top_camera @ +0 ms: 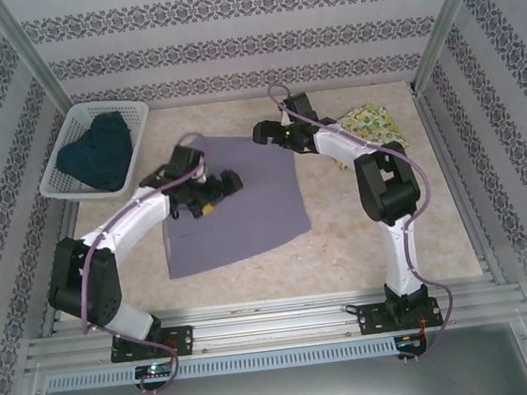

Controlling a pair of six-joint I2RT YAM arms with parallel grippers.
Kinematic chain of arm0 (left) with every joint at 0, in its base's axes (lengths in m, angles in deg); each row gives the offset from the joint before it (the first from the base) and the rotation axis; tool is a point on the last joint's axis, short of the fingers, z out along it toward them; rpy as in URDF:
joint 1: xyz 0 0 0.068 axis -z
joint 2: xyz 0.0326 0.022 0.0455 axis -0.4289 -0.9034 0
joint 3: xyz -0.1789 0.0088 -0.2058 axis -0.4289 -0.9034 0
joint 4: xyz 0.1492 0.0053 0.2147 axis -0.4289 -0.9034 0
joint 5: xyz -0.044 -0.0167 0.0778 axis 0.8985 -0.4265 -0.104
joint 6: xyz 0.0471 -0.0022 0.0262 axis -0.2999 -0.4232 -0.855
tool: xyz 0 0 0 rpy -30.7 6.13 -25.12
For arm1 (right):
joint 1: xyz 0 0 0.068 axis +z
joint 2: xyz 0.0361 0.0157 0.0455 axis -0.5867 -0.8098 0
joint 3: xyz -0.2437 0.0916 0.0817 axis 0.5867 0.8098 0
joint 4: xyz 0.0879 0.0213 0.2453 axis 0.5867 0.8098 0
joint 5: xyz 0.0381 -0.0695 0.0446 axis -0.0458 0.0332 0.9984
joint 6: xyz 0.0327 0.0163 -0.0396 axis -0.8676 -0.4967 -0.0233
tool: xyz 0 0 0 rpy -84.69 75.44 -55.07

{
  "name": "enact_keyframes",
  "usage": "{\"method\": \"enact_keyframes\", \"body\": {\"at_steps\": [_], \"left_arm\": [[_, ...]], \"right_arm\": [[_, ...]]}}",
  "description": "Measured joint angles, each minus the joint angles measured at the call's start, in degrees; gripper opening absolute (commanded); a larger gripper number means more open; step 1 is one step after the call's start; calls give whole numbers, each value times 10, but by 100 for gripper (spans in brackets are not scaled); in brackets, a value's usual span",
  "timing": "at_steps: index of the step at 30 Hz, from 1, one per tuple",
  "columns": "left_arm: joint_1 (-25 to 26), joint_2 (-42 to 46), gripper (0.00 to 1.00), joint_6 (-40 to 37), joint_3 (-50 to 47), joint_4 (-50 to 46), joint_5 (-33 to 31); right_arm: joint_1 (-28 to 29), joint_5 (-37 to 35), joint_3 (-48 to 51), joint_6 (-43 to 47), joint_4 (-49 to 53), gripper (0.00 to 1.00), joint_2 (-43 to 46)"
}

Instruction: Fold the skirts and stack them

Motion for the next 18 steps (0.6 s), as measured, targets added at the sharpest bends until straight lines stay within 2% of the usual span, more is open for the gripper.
{"method": "enact_keyframes", "body": {"at_steps": [3,7,11,13,15,18], "left_arm": [[-43,-18,100,-52,73,-19,-48],[-114,-130,100,-116,184,-41,-95],[-159,-293,96,-165,335,-83,-112],[-175,-361,89,-179,400,-106,-110],[-188,-411,84,-186,446,-127,-98],[-204,-462,83,-191,492,-151,-74]], "right_arm": [[7,-4,82,-7,-2,98,94],[49,0,153,-27,-12,98,170],[107,6,198,-53,-35,98,176],[126,13,211,-64,-36,98,167],[134,15,212,-70,-35,98,150],[136,10,212,-81,-30,98,129]]}}
